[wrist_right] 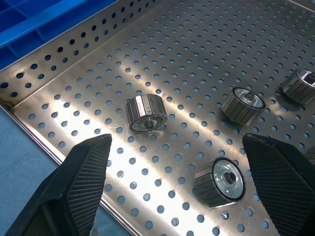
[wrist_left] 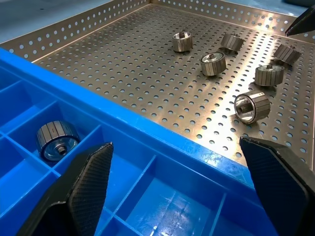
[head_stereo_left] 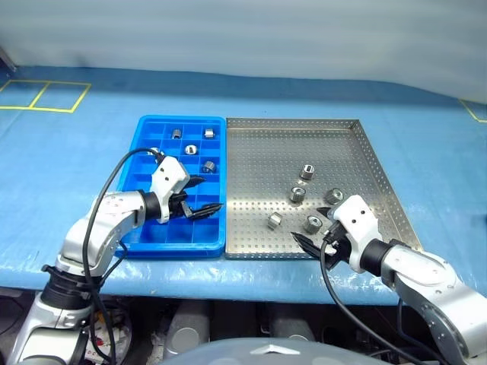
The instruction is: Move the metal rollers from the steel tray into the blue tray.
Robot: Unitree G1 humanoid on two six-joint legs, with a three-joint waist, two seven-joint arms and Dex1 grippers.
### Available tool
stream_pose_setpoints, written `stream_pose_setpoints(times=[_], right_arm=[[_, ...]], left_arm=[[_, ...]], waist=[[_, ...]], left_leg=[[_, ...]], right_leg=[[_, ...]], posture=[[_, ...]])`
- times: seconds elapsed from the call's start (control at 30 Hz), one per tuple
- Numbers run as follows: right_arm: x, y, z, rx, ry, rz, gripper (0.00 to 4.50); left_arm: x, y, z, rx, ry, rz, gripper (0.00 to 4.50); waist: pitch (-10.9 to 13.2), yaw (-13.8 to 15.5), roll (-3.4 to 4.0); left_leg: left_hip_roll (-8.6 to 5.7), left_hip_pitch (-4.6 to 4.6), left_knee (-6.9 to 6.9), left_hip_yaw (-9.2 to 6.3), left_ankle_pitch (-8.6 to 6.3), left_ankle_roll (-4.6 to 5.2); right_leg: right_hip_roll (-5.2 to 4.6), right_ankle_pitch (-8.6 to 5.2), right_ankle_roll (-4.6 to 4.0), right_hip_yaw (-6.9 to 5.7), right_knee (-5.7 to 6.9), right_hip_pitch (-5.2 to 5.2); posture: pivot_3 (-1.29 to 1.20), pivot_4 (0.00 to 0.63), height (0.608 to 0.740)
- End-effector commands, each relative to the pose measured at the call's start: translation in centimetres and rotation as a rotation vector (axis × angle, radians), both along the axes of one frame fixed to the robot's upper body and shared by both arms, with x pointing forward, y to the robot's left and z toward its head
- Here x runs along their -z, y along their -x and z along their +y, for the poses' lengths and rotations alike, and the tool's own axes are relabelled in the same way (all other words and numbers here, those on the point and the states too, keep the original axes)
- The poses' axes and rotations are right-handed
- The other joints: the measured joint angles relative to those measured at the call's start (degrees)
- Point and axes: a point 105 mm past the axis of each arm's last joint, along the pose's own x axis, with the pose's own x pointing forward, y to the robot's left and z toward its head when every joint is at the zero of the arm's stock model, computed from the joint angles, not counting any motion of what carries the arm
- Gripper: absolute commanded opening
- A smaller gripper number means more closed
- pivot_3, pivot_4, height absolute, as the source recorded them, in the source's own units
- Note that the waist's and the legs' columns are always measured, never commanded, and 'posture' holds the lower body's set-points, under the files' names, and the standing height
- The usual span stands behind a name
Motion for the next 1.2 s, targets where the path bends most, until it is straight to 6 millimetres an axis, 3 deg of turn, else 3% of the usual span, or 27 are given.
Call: stream_pose_setpoints(times=[0.03,1.2], right_arm=[[-0.64,0.00,0.08,-0.005,0.010,-0.037,4.47],[-0.06,0.29,0.16,-0.004,0.009,-0.006,4.47]], left_arm=[[-1.60,0.19,-0.30,0.014,0.004,-0.070,4.48],[-1.68,0.10,-0.39,0.027,-0.004,-0.065,4.48]], waist=[[0.00,0.00,0.00],[0.00,0.06,0.00]], left_leg=[[0.00,0.00,0.00,0.00,0.00,0.00],[0.00,0.00,0.01,0.00,0.00,0.00]], right_leg=[[0.00,0.00,0.00,0.00,0.00,0.00],[0.00,0.00,0.00,0.00,0.00,0.01]], posture=[[0.13,0.150,0.740],[0.13,0.150,0.740]])
